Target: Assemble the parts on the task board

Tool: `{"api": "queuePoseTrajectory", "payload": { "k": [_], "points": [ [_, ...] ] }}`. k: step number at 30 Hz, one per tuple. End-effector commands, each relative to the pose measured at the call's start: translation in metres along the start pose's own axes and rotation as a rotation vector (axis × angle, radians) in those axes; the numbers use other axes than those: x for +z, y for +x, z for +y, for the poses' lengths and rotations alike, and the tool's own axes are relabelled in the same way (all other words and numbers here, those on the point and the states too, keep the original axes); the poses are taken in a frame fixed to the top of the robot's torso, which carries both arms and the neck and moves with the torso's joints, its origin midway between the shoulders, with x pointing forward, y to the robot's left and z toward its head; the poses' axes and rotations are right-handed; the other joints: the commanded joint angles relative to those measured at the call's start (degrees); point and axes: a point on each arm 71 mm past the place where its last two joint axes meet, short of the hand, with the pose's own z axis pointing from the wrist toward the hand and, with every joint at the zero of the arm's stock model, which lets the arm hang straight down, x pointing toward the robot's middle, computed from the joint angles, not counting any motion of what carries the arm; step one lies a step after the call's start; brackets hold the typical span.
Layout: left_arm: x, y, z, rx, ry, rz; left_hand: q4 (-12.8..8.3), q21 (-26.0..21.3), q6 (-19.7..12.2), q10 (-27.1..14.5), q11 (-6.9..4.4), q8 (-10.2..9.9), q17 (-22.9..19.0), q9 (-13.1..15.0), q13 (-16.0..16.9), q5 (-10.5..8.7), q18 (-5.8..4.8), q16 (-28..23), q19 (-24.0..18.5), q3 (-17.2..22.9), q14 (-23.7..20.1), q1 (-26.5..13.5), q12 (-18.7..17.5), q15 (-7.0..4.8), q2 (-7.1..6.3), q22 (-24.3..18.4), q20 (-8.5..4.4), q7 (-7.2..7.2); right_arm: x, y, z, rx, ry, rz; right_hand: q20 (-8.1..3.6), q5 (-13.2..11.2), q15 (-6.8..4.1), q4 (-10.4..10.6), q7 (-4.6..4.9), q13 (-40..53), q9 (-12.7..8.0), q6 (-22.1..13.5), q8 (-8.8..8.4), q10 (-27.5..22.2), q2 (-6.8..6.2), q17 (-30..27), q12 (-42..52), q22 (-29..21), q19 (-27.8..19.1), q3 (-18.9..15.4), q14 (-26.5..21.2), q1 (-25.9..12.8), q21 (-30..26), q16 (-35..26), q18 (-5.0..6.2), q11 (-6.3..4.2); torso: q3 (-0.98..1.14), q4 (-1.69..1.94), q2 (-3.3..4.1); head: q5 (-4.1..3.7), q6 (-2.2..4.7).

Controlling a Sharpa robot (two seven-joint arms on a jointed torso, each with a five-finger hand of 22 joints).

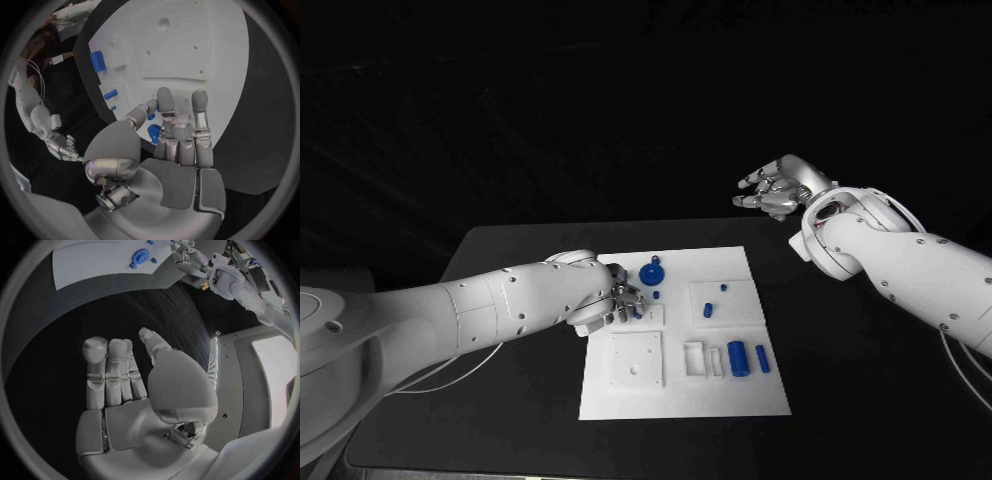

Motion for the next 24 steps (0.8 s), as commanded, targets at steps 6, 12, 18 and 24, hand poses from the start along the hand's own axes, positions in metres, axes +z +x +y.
{"api": "queuePoseTrajectory", "payload": {
  "k": [6, 12, 18, 24],
  "points": [
    [0.0034, 0.0116, -0.0016, 0.043, -0.011, 0.078, 0.5, -0.3, 11.9, 1.8, -1.18, 0.0, -0.1, 0.1, -0.2, -0.28, -0.85, -0.2, 0.3, -0.1, 0.2, 2.1, 0.0, -0.56, 0.87, 1.0, -0.04, -7.89, 0.0003, 0.0009, 0.0006, -0.01, -0.004, 0.011, -0.09, 0.3, -0.24, 0.0, 0.04, -0.1, -0.1, 0.3, -0.29, 0.0, -0.23, -0.1, 0.2, 4.7, 0.4, 0.3, -0.1, -0.6, 0.1, 0.3, 0.45, -0.23, 0.01, 0.0, 0.0, -0.04, -0.1],
    [0.0047, 0.0138, -0.0029, 0.072, -0.014, 0.114, 0.7, -0.4, 11.8, 1.8, -1.15, -0.1, -0.3, 0.1, -0.3, -0.42, -0.85, -0.4, 0.3, -0.3, 0.1, 2.5, -0.2, -0.54, 0.74, 1.0, -0.01, -7.82, 0.0004, 0.0013, 0.0008, -0.01, -0.005, 0.012, -0.09, 0.3, -0.24, 0.0, 0.04, -0.1, -0.1, 0.3, -0.29, 0.0, -0.23, -0.1, 0.2, 4.7, 0.4, 0.3, -0.1, -0.6, 0.1, 0.3, 0.45, -0.23, 0.0, -0.03, 0.08, -0.15, -0.11],
    [0.0053, 0.0143, -0.0028, 0.085, -0.014, 0.128, 0.8, -0.4, 11.7, 1.8, -1.13, -0.1, -0.4, 0.1, -0.4, -0.4, -0.85, -0.5, 0.3, -0.3, 0.0, 2.7, -0.3, -0.53, 0.66, 1.0, 0.0, -7.8, 0.0005, 0.0016, 0.0008, -0.01, -0.005, 0.013, -0.09, 0.3, -0.23, 0.0, 0.04, -0.1, -0.1, 0.4, -0.25, 0.0, -0.17, -0.1, 0.2, 4.7, 0.4, 0.3, -0.1, -0.7, 0.2, 0.3, 0.45, -0.22, -0.01, 0.01, 0.01, -0.17, -0.25],
    [0.0057, 0.0137, -0.0021, 0.093, -0.012, 0.13, 0.8, -0.4, 11.7, 1.8, -1.13, -0.1, -0.3, 0.2, -0.4, -0.03, -0.85, -0.5, 0.2, -0.3, 0.0, 3.1, -0.3, -0.53, 0.43, 1.0, -0.02, -7.79, 0.0006, 0.0018, 0.0008, -0.009, -0.005, 0.014, -0.09, 0.3, -0.23, 0.0, 0.04, -0.1, -0.1, 0.4, -0.25, 0.0, -0.17, -0.1, 0.2, 4.7, 0.4, 0.3, -0.1, -0.7, 0.2, 0.3, 0.45, -0.22, -0.04, 0.02, 0.05, -0.23, -0.33]
  ]
}}
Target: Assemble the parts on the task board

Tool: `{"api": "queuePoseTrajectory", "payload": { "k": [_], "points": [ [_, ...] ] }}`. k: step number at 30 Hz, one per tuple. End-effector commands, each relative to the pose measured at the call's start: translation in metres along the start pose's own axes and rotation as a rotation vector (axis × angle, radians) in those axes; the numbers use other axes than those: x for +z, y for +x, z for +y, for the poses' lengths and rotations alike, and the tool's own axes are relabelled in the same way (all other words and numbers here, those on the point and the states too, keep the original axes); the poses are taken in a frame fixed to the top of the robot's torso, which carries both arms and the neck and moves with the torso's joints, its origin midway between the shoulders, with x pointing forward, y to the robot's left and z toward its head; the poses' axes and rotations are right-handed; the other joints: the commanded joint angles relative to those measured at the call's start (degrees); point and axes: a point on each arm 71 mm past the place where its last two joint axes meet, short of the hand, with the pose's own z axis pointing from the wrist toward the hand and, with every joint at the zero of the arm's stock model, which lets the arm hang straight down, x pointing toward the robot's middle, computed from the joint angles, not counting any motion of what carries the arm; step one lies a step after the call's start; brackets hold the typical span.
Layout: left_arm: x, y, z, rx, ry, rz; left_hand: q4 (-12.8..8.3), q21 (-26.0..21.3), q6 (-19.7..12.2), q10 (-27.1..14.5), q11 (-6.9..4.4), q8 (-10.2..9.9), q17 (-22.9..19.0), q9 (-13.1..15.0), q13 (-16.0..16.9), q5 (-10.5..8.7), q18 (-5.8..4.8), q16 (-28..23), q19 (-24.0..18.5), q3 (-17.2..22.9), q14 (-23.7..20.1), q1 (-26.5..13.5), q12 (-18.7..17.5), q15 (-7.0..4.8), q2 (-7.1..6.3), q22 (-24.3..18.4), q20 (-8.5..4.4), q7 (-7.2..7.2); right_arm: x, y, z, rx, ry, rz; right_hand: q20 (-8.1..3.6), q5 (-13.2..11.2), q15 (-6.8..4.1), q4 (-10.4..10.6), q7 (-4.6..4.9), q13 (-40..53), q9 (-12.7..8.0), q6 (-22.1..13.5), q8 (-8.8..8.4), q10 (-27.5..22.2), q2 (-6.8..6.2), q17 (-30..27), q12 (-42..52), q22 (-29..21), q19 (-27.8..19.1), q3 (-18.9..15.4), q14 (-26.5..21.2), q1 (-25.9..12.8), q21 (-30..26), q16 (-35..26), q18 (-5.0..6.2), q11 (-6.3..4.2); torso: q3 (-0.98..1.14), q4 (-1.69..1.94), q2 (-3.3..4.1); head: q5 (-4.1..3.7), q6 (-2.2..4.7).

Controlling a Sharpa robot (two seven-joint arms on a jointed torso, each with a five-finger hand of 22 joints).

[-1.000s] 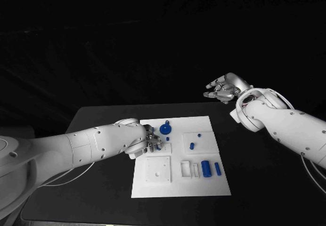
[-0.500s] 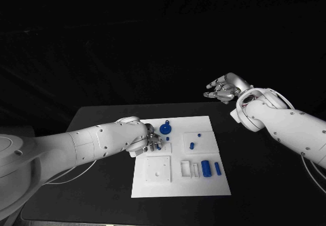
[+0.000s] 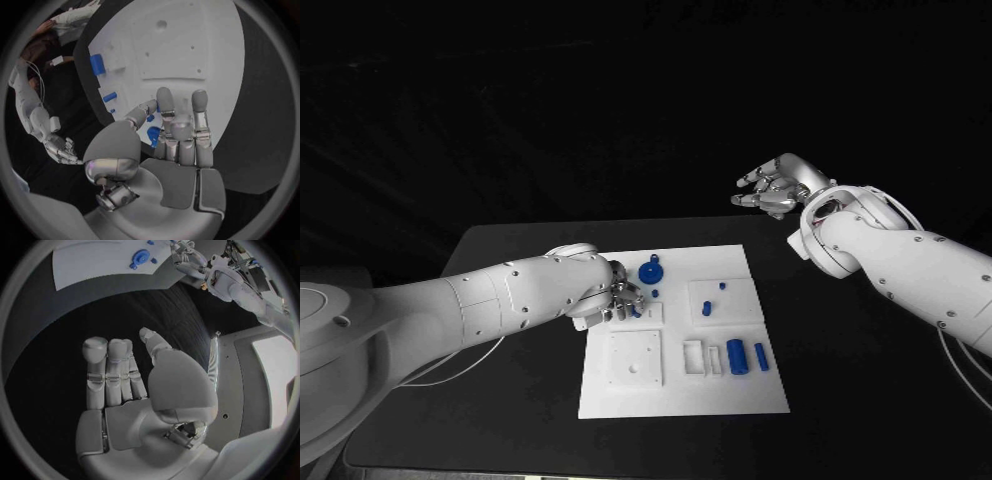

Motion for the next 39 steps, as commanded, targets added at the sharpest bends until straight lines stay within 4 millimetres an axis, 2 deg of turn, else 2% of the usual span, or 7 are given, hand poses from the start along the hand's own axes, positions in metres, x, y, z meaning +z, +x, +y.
{"api": "queuePoseTrajectory", "payload": {
  "k": [1, 14, 30, 37, 39],
  "points": [
    [0.0028, 0.0184, 0.0002, 0.052, -0.002, 0.088, 0.2, -0.2, 11.4, 1.6, -1.33, 0.1, 0.1, 0.1, -0.1, 0.21, -0.85, -0.2, 0.3, 0.0, 0.0, 2.1, -0.3, -0.24, 1.4, 1.0, -0.02, -7.78, 0.0002, 0.001, 0.0009, -0.009, -0.007, 0.011, -0.09, 0.3, -0.23, 0.0, 0.04, -0.1, -0.1, 0.4, -0.25, 0.0, 0.06, -0.1, 0.2, 4.7, 0.5, 0.3, -0.1, -0.5, 0.2, 0.3, 0.45, -0.22, -0.04, 0.01, 0.01, -0.06, -0.07],
    [0.0038, 0.0151, 0.0021, 0.065, 0.005, 0.07, -0.4, 0.1, 11.7, 1.7, -1.44, 0.3, 1.8, 0.4, 0.1, 1.72, -0.85, 0.6, 0.3, 0.4, 0.3, 2.3, 0.4, -0.3, 0.99, 1.1, -0.12, -7.88, 0.0005, 0.0017, 0.0003, -0.008, -0.006, 0.012, -0.09, 0.3, -0.23, 0.0, 0.04, -0.1, -0.1, 0.4, -0.25, 0.0, 0.06, -0.1, 0.2, 4.7, 0.5, 0.3, -0.1, -0.5, 0.2, 0.3, 0.45, -0.22, -0.03, -0.03, -0.01, -0.2, -0.05],
    [0.0045, 0.0133, 0.0, 0.053, 0.011, 0.048, 0.1, 0.2, 11.6, 1.6, -1.42, 0.3, 1.6, 0.7, -0.1, 1.44, -0.85, 0.4, 0.2, 0.4, 0.3, 2.1, 0.4, -0.31, 1.22, 1.0, -0.11, -7.87, 0.0006, 0.0021, 0.0001, -0.008, -0.005, 0.012, -0.09, 0.3, -0.23, 0.0, 0.04, -0.1, -0.1, 0.4, -0.25, 0.0, 0.06, -0.1, 0.2, 4.7, 0.5, 0.3, -0.1, -0.5, 0.2, 0.3, 0.45, -0.22, -0.01, 0.02, -0.03, -0.41, 0.02],
    [0.005, 0.0116, 0.0006, 0.036, 0.007, 0.037, 0.5, 0.1, 11.3, 1.6, -1.39, 0.2, 0.9, 1.0, -0.4, 0.35, -0.85, -0.2, 0.3, 0.2, 0.2, 2.0, 0.1, -0.33, 1.37, 0.9, -0.12, -7.82, 0.0006, 0.0021, 0.0, -0.008, -0.005, 0.013, -0.09, 0.2, -0.23, 0.1, 0.03, -0.1, -0.1, 0.4, -0.27, 0.0, 0.07, -0.1, 0.2, 4.7, 0.4, 0.3, -0.1, -0.6, 0.1, 0.3, 0.46, -0.22, 0.03, -0.03, 0.0, -0.41, 0.05],
    [0.0052, 0.011, 0.0011, 0.03, 0.004, 0.035, 0.9, 0.0, 10.9, 1.6, -1.35, 0.0, 0.1, 1.0, -0.5, -1.73, -0.85, -0.7, 0.4, -0.1, 0.1, 2.2, -0.3, -0.33, 1.53, 0.9, -0.1, -7.76, 0.0006, 0.0022, -0.0002, -0.009, -0.004, 0.015, -0.09, 0.2, -0.23, 0.1, 0.03, -0.1, -0.1, 0.4, -0.27, 0.0, 0.07, -0.1, 0.2, 4.7, 0.4, 0.3, -0.1, -0.6, 0.1, 0.3, 0.46, -0.22, 0.02, -0.02, -0.02, -0.47, 0.03]
  ]
}}
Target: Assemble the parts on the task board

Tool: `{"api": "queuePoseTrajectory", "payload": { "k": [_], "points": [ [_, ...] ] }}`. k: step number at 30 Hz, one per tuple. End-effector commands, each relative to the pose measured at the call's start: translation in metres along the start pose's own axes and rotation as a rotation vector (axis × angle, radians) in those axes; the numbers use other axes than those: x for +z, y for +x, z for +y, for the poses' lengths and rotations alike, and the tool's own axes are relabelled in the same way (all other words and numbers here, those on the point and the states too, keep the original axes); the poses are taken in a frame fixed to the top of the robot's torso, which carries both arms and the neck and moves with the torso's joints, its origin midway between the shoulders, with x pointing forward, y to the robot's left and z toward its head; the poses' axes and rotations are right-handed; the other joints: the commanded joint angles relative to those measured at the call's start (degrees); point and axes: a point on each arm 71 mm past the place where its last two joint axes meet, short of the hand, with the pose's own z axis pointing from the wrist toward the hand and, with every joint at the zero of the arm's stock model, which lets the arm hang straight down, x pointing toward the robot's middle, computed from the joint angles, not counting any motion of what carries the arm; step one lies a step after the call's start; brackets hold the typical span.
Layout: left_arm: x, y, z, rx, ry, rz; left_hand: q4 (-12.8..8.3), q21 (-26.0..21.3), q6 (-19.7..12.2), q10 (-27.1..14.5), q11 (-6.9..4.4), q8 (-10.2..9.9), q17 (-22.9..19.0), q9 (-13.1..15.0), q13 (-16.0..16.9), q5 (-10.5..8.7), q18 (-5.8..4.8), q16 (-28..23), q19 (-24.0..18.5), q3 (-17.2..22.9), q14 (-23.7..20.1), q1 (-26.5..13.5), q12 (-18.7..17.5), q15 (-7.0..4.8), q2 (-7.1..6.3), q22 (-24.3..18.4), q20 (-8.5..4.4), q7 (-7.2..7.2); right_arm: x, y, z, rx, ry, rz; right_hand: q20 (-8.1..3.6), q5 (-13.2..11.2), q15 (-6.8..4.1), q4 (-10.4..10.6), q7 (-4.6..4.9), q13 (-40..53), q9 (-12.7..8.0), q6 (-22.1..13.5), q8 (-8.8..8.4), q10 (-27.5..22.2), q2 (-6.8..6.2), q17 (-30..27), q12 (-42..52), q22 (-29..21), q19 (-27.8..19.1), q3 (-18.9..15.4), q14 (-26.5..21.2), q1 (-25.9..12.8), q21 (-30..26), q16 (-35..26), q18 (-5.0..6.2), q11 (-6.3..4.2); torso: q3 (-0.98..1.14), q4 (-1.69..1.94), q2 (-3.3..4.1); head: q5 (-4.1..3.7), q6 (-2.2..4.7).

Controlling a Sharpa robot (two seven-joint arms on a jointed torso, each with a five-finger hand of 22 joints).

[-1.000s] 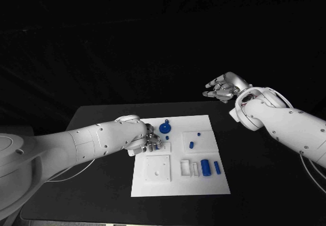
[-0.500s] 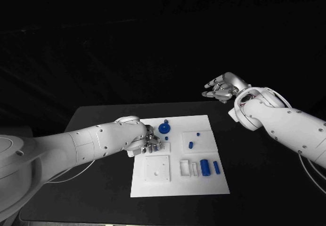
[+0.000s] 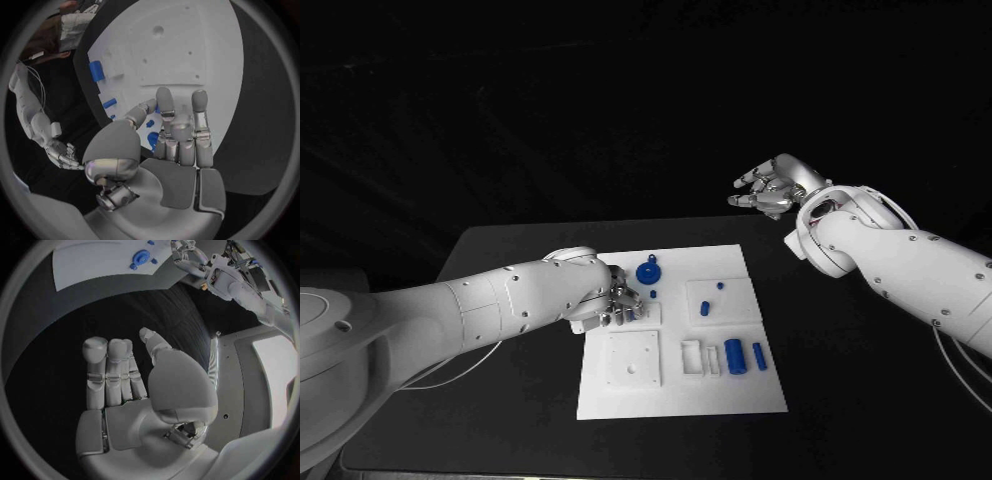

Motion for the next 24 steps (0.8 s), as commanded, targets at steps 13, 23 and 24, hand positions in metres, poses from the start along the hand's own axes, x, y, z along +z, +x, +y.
{"api": "queuePoseTrajectory", "payload": {
  "k": [13, 23, 24],
  "points": [
    [0.0022, 0.0025, 0.0042, -0.046, -0.013, 0.006, 5.9, -2.2, 6.9, 1.5, -0.61, -3.3, -5.5, -9.0, -0.3, -8.79, -0.85, -3.0, 0.6, -4.3, -1.5, 2.7, -2.9, 0.06, -1.81, 0.7, 0.36, -6.24, 0.0, 0.0016, 0.0003, -0.01, -0.006, 0.017, -0.08, 0.3, -0.22, 0.2, 0.04, -0.1, -0.1, 0.3, -0.27, -0.1, 0.03, 0.0, 0.2, 4.7, 0.4, 0.3, -0.1, -0.8, 0.0, 0.3, 0.46, -0.21, 0.0, 0.05, 0.0, -0.12, -0.19],
    [0.0016, 0.0016, 0.0064, -0.069, -0.011, 0.009, 6.9, -3.4, 5.5, 1.3, -0.28, -3.0, -7.2, -16.1, 0.0, -8.07, -0.85, -3.3, 0.7, -5.6, -2.3, 4.1, -5.1, 0.2, -3.76, 0.9, 0.49, -5.69, 0.0, 0.0024, -0.0003, -0.009, -0.004, 0.019, -0.06, 0.3, -0.21, 0.4, 0.08, -0.1, -0.1, 0.1, -0.26, -0.1, -0.02, 0.0, 0.2, 4.7, 0.4, 0.1, -0.1, -0.8, -0.1, 0.3, 0.47, -0.17, -0.01, 0.01, -0.01, -0.08, -0.19],
    [0.0015, 0.0015, 0.0066, -0.071, -0.011, 0.01, 6.8, -3.5, 5.2, 1.3, -0.24, -3.0, -7.4, -16.1, -0.1, -7.66, -0.85, -3.5, 0.6, -5.5, -2.4, 4.1, -5.6, 0.23, -3.78, 0.9, 0.52, -5.61, -0.0001, 0.0025, -0.0004, -0.009, -0.004, 0.019, -0.06, 0.3, -0.21, 0.4, 0.08, -0.1, -0.1, 0.1, -0.26, -0.1, -0.02, 0.0, 0.2, 4.7, 0.4, 0.1, -0.1, -0.8, -0.1, 0.3, 0.47, -0.17, -0.01, 0.01, -0.01, -0.08, -0.19]
  ]
}}
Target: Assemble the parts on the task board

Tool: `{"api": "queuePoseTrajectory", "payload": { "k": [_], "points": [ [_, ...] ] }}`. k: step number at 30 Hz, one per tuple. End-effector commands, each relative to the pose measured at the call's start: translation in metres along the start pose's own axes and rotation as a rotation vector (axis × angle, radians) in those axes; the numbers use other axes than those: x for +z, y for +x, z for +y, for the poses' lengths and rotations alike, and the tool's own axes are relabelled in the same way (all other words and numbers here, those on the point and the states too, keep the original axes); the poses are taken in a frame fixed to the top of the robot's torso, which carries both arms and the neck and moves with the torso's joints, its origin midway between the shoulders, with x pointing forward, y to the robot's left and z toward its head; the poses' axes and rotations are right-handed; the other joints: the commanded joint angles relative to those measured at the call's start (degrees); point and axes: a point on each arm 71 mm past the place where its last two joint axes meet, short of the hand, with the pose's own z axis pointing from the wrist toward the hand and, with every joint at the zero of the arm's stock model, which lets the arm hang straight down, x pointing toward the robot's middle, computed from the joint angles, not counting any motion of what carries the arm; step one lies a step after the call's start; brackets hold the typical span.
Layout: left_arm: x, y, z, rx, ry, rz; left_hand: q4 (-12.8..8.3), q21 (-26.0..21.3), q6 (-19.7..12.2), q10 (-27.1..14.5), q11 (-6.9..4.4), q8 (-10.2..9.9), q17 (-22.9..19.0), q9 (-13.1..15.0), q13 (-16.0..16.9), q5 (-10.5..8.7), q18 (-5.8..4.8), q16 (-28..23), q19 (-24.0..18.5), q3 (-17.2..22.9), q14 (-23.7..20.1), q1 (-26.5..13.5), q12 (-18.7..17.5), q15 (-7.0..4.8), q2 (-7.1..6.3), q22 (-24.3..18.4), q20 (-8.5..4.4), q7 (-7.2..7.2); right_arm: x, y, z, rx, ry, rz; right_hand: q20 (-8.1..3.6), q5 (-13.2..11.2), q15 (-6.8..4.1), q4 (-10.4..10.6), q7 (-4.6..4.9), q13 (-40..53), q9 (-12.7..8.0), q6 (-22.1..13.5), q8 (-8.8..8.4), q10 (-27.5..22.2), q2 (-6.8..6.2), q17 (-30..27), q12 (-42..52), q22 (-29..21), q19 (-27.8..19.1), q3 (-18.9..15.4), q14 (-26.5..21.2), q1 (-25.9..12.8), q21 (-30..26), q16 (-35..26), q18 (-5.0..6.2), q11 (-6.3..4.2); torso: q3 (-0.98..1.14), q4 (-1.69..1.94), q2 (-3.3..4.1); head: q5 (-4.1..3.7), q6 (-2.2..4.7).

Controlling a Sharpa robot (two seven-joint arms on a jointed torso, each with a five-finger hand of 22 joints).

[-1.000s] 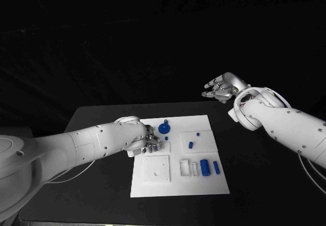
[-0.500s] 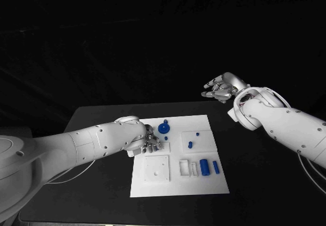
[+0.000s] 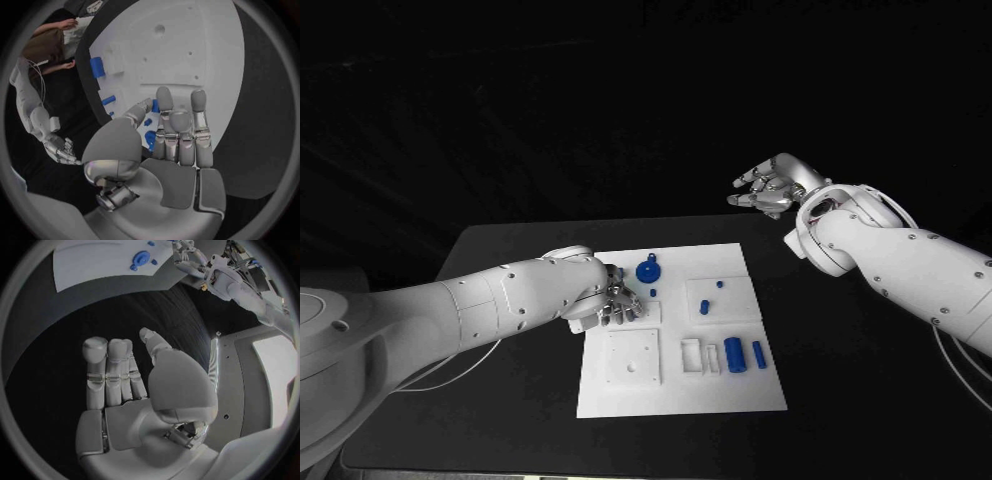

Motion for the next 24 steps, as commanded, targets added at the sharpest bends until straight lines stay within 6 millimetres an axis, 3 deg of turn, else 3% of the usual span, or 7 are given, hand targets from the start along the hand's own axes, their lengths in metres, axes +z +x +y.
{"api": "queuePoseTrajectory", "payload": {
  "k": [1, 11, 15, 19, 22, 24],
  "points": [
    [0.0004, 0.0022, 0.0005, -0.021, 0.0, 0.004, -0.4, -0.3, -0.3, 1.7, -0.52, 0.3, -0.3, 0.0, -0.1, 0.72, -0.87, -0.4, 0.2, 0.0, -0.4, 0.4, -0.7, 0.0, -0.22, 1.0, 0.12, -0.43, -0.0001, 0.0017, 0.0005, -0.008, -0.006, 0.013, -0.06, 0.3, -0.21, 0.3, 0.08, -0.1, -0.1, 0.1, -0.26, -0.1, 0.05, -0.1, 0.2, 4.7, 0.4, -0.1, -0.1, -0.5, -0.1, 0.3, 0.47, -0.17, -0.02, -0.04, -0.02, 0.02, 0.02],
    [-0.0016, -0.0002, 0.0023, -0.03, 0.004, 0.011, -0.6, -0.7, -1.0, 1.6, -0.45, 0.2, -1.1, -0.2, 0.0, 1.02, -0.87, -0.7, 0.1, -0.1, -0.7, 0.3, -2.1, 0.1, -0.36, 0.9, 0.21, -0.24, -0.0006, 0.002, -0.0006, -0.007, -0.004, 0.014, -0.06, 0.4, -0.2, 0.4, 0.1, -0.1, -0.1, 0.0, -0.27, -0.1, 0.02, -0.1, 0.2, 4.7, 0.4, -0.2, -0.1, -0.5, -0.1, 0.3, 0.48, -0.16, -0.03, 0.0, -0.05, 0.04, 0.02],
    [-0.0022, 0.0, 0.0025, -0.03, 0.005, 0.022, 0.0, -1.0, -2.1, 1.5, -0.5, 0.4, -1.2, -4.2, -0.9, 0.73, -0.87, -0.3, 0.0, -0.6, -1.0, 0.1, -2.6, 0.22, -0.81, 1.0, 0.31, 0.17, -0.0008, 0.0022, -0.001, -0.006, -0.002, 0.016, -0.04, 0.5, -0.18, 0.6, 0.13, -0.1, -0.1, -0.2, -0.27, -0.1, -0.03, -0.1, 0.2, 4.6, 0.4, -0.4, -0.2, -0.7, -0.2, 0.3, 0.5, -0.12, -0.02, -0.01, -0.03, 0.07, 0.09],
    [-0.0025, 0.0, 0.0028, -0.031, 0.005, 0.026, 0.6, -1.1, -2.0, 1.4, -0.46, 0.7, -1.5, -6.2, -1.4, 0.48, -0.87, -0.1, -0.1, -1.1, -1.2, 0.4, -2.5, 0.26, -1.39, 1.0, 0.35, 0.24, -0.001, 0.0025, -0.0014, -0.006, -0.001, 0.018, -0.04, 0.5, -0.18, 0.6, 0.13, -0.1, -0.1, -0.2, -0.27, -0.1, -0.03, -0.1, 0.2, 4.6, 0.4, -0.4, -0.2, -0.7, -0.2, 0.3, 0.5, -0.12, -0.01, -0.02, -0.03, 0.07, 0.12],
    [-0.0027, -0.0002, 0.0036, -0.031, 0.004, 0.029, 1.4, -1.3, -1.9, 1.4, -0.44, 0.9, -1.7, -6.9, -1.6, -0.6, -0.87, -0.1, 0.0, -1.7, -1.3, 0.2, -2.5, 0.29, -2.16, 1.0, 0.38, 0.27, -0.0011, 0.0027, -0.0019, -0.006, 0.0, 0.018, -0.02, 0.5, -0.16, 0.7, 0.15, -0.1, -0.1, -0.3, -0.26, -0.1, -0.04, -0.1, 0.2, 4.6, 0.4, -0.5, -0.2, -0.6, -0.2, 0.3, 0.5, -0.11, -0.02, -0.01, -0.01, 0.05, 0.13],
    [-0.0028, -0.0002, 0.0041, -0.032, 0.005, 0.031, 1.8, -1.3, -1.8, 1.4, -0.43, 1.0, -1.7, -7.2, -1.6, -2.9, -0.87, 0.0, -0.1, -2.6, -1.4, 0.2, -2.4, 0.3, -2.76, 0.9, 0.41, 0.31, -0.0012, 0.0029, -0.0022, -0.006, 0.001, 0.018, -0.02, 0.5, -0.16, 0.7, 0.15, -0.1, -0.1, -0.3, -0.26, -0.1, -0.04, -0.1, 0.2, 4.6, 0.4, -0.5, -0.2, -0.6, -0.2, 0.3, 0.5, -0.11, -0.03, 0.01, -0.03, 0.05, 0.12]
  ]
}}
